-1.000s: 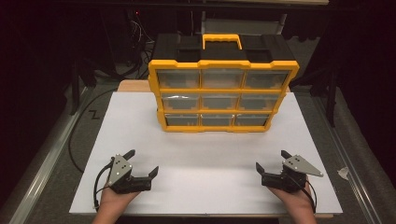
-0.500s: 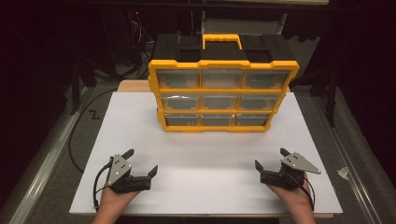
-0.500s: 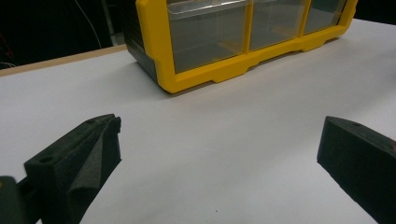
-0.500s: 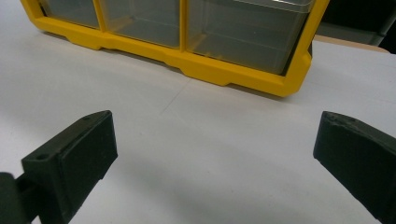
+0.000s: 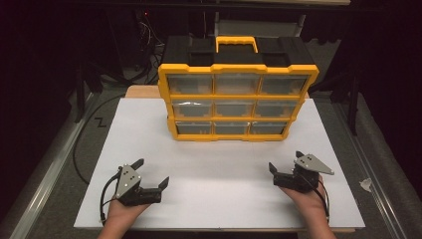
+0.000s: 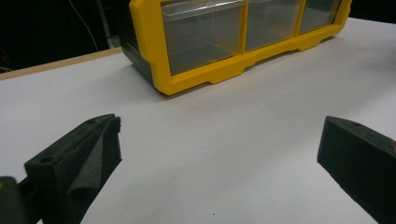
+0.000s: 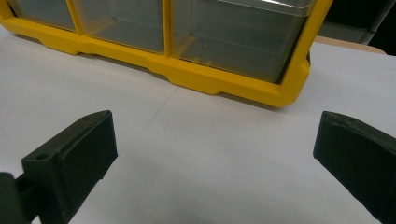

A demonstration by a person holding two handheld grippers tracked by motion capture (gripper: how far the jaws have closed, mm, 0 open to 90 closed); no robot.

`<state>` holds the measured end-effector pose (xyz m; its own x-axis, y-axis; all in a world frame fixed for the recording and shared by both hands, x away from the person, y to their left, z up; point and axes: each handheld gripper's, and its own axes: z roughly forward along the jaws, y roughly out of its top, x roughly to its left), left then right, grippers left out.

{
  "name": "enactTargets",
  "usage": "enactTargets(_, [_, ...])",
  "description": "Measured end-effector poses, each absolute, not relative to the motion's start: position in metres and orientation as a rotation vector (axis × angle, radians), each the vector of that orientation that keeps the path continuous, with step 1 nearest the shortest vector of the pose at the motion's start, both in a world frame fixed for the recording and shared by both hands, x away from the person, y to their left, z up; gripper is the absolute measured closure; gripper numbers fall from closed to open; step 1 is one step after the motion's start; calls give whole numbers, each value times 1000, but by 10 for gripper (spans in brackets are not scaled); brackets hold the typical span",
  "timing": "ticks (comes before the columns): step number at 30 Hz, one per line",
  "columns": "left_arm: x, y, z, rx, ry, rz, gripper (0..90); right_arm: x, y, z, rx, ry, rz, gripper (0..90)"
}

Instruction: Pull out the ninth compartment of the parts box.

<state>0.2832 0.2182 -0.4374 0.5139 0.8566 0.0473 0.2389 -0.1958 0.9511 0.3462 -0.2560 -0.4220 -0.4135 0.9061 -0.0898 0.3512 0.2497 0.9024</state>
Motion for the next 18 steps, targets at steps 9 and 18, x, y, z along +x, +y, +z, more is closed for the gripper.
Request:
enactTargets(9, [285, 219, -437, 1716, 960, 767, 2, 364, -251, -425, 1138, 1906, 1100, 9])
enactTargets(18, [287, 221, -437, 1718, 979, 738, 7, 382, -249, -427, 1177, 1890, 1095, 9])
